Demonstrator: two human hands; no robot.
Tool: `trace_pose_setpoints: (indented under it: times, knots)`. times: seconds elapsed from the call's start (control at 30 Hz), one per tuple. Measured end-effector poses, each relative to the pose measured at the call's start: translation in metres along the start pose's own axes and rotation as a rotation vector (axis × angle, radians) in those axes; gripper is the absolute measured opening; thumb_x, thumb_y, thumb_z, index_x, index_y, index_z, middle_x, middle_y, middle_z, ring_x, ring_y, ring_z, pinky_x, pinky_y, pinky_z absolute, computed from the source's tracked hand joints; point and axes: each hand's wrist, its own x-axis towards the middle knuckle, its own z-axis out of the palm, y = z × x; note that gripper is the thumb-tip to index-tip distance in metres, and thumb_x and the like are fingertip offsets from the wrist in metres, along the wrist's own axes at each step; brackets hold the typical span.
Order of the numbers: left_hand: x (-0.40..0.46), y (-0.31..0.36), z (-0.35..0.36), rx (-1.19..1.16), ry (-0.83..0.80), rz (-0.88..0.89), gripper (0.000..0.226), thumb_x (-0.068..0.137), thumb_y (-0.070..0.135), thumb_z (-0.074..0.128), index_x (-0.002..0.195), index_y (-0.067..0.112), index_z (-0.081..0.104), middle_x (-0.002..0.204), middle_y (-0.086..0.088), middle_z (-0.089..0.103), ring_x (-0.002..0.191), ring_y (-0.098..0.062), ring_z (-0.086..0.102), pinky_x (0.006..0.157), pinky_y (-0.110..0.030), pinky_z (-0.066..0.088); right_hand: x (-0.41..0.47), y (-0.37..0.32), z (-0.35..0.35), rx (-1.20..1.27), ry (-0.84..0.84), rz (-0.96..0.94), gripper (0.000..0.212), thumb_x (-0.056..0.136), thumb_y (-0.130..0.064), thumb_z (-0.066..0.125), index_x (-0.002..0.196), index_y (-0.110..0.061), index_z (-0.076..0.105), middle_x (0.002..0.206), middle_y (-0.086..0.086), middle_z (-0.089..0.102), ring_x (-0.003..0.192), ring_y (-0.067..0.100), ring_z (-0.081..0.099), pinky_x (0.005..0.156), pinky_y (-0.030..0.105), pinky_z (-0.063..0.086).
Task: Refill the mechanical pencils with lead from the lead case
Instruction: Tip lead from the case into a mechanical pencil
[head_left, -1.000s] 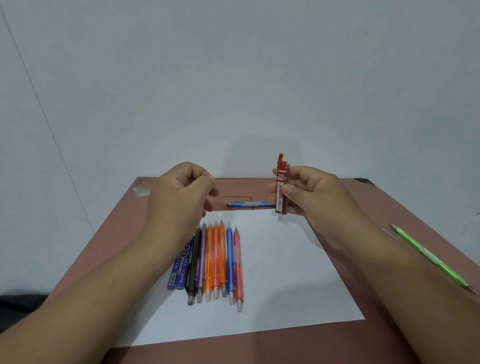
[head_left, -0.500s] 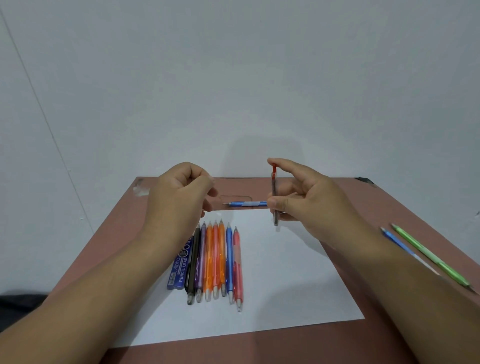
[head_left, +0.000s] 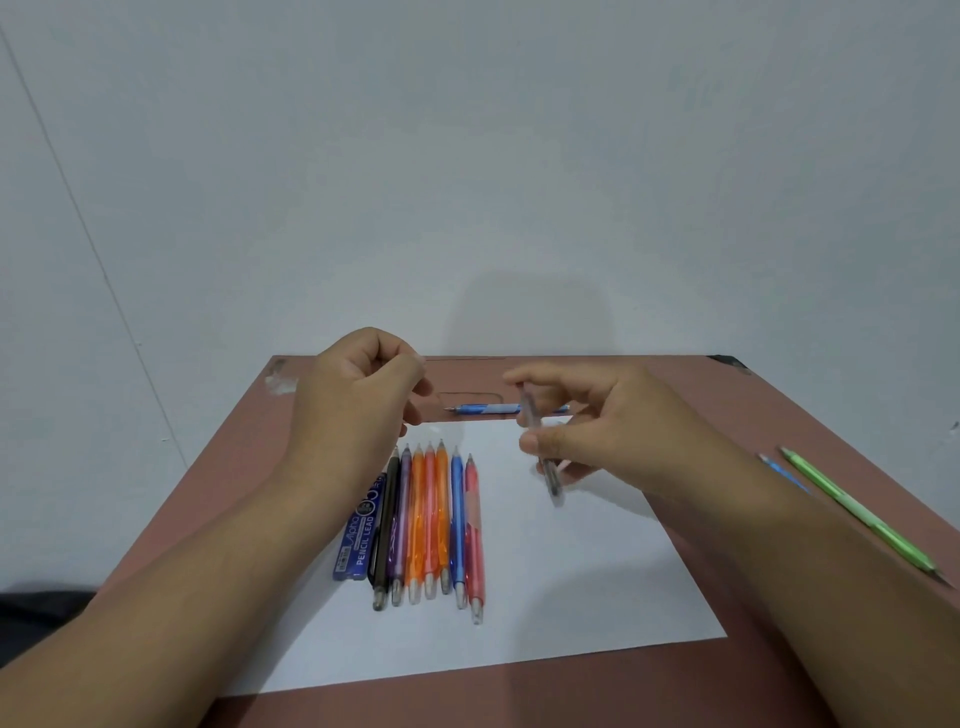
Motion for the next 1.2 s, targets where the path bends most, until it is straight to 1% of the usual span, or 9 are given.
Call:
trace_pose_setpoints:
  times: [0.17,0.37,0.43,0.53,0.67,0.87,1.0,1.1,1.2]
  knots:
    - [0.0,-0.001,0.001,0.046,0.004,0.038,0.01,0.092,0.019,0.06,0.084,0.018,0.067,0.076,0.006,0.072,0.059,-0.006,0.064,0.061,-0.031,0.056,-0.005,-0.009,-0.004,-0.097,-0.228,0.05,0.048,0.076,-0.015,0.087,0.109,-0.048,0.074,0.097,-0.013,0.07,0.068,0.015,0.073,0.068,0.031,0.063]
    - [-0.001,-0.002,0.002,0.082,-0.023,0.095,0.01,0.093,0.021,0.063,0.085,0.022,0.068,0.073,0.004,0.071,0.061,-0.006,0.065,0.063,-0.03,0.056,0.0,-0.006,0.002,-0.437,-0.437,0.087,0.045,0.077,-0.047,0.083,0.111,-0.064,0.059,0.098,-0.027,0.068,0.074,-0.001,0.064,0.075,0.025,0.055]
    - [-0.001,-0.003,0.003,0.096,-0.039,0.115,0.01,0.093,0.024,0.063,0.084,0.025,0.067,0.074,0.004,0.071,0.065,-0.009,0.066,0.064,-0.03,0.057,0.0,-0.004,0.002,-0.424,-0.365,0.058,0.034,0.078,-0.052,0.081,0.108,-0.055,0.066,0.093,-0.025,0.07,0.071,-0.004,0.062,0.071,0.023,0.05]
    - [-0.002,-0.005,0.003,0.119,-0.06,0.14,0.01,0.093,0.027,0.065,0.084,0.029,0.069,0.076,0.006,0.07,0.072,-0.011,0.067,0.066,-0.027,0.057,0.001,0.002,0.001,-0.335,-0.032,-0.076,0.009,0.083,-0.043,0.08,0.089,-0.046,0.074,0.078,-0.02,0.069,0.06,0.0,0.058,0.062,0.021,0.047]
    - [-0.002,-0.007,0.004,0.148,-0.103,0.174,0.008,0.092,0.031,0.067,0.086,0.031,0.07,0.072,0.015,0.068,0.071,-0.007,0.064,0.063,-0.021,0.051,0.007,0.018,0.001,-0.399,0.261,-0.33,0.018,0.085,-0.022,0.081,0.092,-0.039,0.076,0.067,-0.014,0.062,0.066,0.004,0.057,0.061,0.009,0.041]
    - [-0.007,-0.006,0.006,0.181,-0.174,0.257,0.009,0.092,0.027,0.067,0.084,0.032,0.07,0.073,0.017,0.065,0.063,-0.001,0.056,0.056,-0.01,0.043,0.011,0.023,0.003,-0.557,0.352,-0.464,0.02,0.087,-0.023,0.079,0.107,-0.024,0.077,0.072,-0.015,0.056,0.069,0.001,0.054,0.064,0.007,0.037]
    - [-0.007,-0.006,0.006,0.222,-0.199,0.298,0.009,0.093,0.03,0.066,0.085,0.033,0.068,0.076,0.018,0.065,0.066,-0.001,0.058,0.057,-0.009,0.044,0.014,0.024,0.007,-0.593,0.398,-0.504,0.015,0.088,-0.025,0.073,0.101,-0.023,0.078,0.072,-0.015,0.054,0.065,-0.006,0.048,0.062,0.012,0.037]
    - [-0.008,-0.006,0.007,0.248,-0.211,0.318,0.01,0.093,0.031,0.066,0.084,0.034,0.067,0.077,0.019,0.066,0.069,-0.003,0.06,0.058,-0.01,0.046,0.013,0.025,0.008,-0.594,0.402,-0.509,0.007,0.088,-0.022,0.074,0.092,-0.025,0.078,0.071,-0.011,0.058,0.064,0.001,0.049,0.057,0.024,0.045]
    - [-0.007,-0.008,0.007,0.28,-0.215,0.342,0.008,0.092,0.034,0.066,0.084,0.035,0.067,0.076,0.019,0.066,0.072,-0.004,0.062,0.059,-0.009,0.046,0.013,0.025,0.007,-0.593,0.382,-0.513,0.007,0.088,-0.021,0.076,0.089,-0.028,0.077,0.073,-0.013,0.059,0.065,0.004,0.051,0.057,0.024,0.046]
